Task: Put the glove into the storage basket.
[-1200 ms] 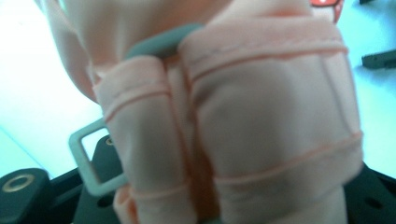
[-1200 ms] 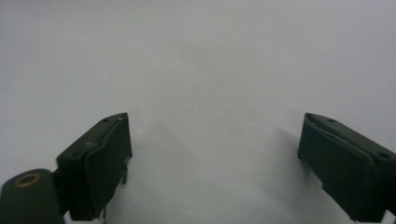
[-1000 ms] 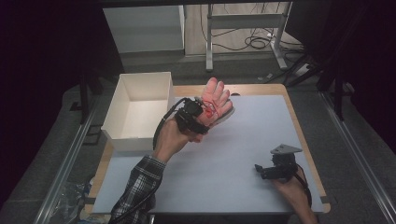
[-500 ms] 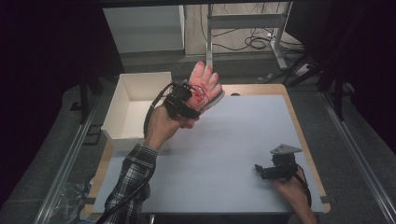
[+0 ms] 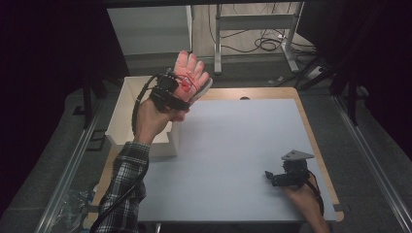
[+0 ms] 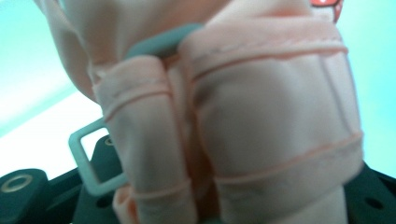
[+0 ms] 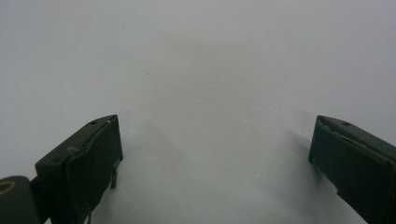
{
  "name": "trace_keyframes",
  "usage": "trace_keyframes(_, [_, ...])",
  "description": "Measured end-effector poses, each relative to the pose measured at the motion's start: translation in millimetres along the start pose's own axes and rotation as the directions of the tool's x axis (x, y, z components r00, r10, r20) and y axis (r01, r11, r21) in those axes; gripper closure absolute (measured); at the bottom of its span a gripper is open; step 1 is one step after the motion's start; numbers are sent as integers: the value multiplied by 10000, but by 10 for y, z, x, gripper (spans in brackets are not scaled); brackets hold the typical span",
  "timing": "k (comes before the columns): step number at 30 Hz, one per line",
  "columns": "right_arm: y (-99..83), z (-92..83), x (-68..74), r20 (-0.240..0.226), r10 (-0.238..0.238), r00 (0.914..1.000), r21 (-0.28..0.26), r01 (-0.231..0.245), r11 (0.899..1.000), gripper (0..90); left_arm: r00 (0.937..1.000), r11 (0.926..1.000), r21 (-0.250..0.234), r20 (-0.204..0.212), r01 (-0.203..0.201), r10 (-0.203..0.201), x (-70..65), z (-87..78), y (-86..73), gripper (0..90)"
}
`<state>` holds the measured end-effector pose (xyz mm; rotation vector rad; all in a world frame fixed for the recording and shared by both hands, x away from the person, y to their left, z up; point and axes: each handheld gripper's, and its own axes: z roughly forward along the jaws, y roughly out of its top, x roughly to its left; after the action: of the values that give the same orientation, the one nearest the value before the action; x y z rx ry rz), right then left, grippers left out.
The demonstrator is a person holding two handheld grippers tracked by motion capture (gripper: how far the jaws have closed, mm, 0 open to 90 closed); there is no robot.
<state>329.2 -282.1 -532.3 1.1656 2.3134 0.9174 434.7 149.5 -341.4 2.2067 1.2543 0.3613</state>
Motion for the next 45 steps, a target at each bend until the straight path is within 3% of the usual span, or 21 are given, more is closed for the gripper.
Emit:
trace_keyframes(8, [0, 0, 0, 3, -1, 10000, 1, 1, 10000, 30, 9962, 9977, -118, -551, 670, -676, 292, -77, -128, 468])
trace_keyframes(14, [-1, 0, -1, 7, -20, 10000, -11, 20, 10000, 29, 9843, 9897, -255, -1034, 1409, -1428, 546, -108, -296, 465])
trace_keyframes(21, [-1, 1, -2, 18, -29, 10000, -15, 29, 10000, 30, 9726, 9822, -226, -1369, 1863, -1877, 722, -20, -447, 462])
trace_keyframes(23, [-1, 1, -2, 24, -27, 10000, -15, 27, 10000, 29, 9674, 9787, -218, -1488, 2039, -2049, 779, 80, -527, 460])
trace_keyframes(27, [-1, 1, -2, 19, -24, 10000, -16, 24, 10000, 29, 9640, 9766, -220, -1567, 2139, -2147, 808, 183, -590, 456])
trace_keyframes(37, [-1, 0, -3, 16, -26, 10000, -19, 26, 10000, 30, 9514, 9664, 76, -1778, 2569, -2515, 916, 639, -756, 444])
trace_keyframes(45, [-1, 1, -3, 15, -27, 10000, -23, 27, 10000, 30, 9489, 9659, 379, -2004, 2560, -2436, 932, 841, -759, 425])
